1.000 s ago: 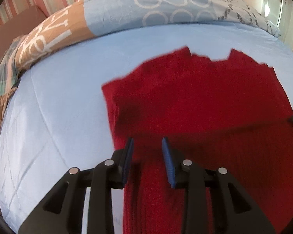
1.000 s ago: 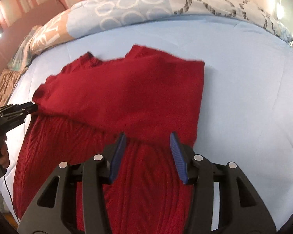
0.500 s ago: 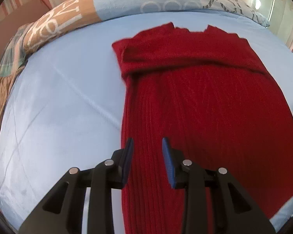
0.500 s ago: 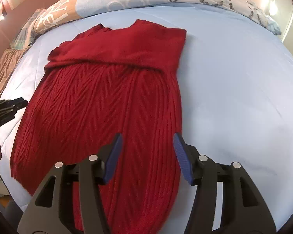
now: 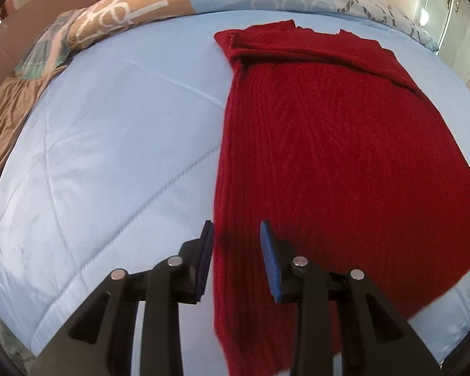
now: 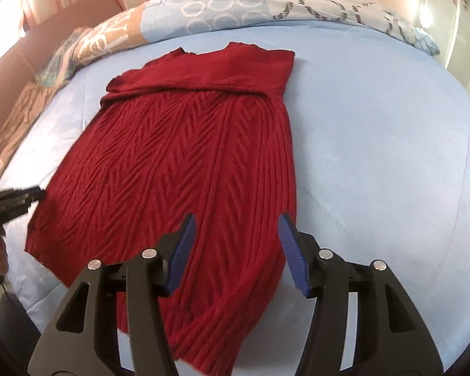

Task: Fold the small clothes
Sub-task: 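Open both tools and pull them back from the folded sweater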

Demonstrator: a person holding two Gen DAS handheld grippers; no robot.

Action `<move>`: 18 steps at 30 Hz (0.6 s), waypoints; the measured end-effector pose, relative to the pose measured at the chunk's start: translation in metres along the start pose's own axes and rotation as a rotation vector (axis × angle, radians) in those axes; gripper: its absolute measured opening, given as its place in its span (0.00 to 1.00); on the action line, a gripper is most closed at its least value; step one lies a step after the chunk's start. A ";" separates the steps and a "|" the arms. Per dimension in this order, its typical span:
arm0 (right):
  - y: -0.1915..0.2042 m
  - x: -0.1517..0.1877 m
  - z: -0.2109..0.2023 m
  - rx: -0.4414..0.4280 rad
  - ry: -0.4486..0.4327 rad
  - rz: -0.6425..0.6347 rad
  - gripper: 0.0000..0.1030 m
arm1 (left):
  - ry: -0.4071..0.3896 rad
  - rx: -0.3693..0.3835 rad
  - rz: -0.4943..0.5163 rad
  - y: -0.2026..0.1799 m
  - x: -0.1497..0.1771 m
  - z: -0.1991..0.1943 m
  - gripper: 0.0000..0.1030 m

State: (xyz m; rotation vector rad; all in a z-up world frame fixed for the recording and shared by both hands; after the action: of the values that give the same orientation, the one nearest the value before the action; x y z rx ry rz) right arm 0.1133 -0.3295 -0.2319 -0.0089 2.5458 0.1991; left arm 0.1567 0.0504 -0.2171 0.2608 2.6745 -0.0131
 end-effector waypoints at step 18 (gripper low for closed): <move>0.022 0.049 -0.045 0.029 -0.097 0.034 0.54 | -0.030 0.090 -0.105 0.002 0.067 -0.033 0.34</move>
State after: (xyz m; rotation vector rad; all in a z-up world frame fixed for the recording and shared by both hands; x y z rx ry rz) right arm 0.0463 -0.3127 -0.2195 0.0534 2.4533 0.1720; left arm 0.0839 0.0667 -0.2164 0.1462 2.6581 -0.1685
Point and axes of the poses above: each gripper's, at about its wrist camera, not at the fingertips, and z roughly the way its jaws point, y to its left, x to its underside, the point moved 1 cm from there along z, roughly the way its jaws point, and after that the axes turned 1 degree about -y, right-handed, at the moved point
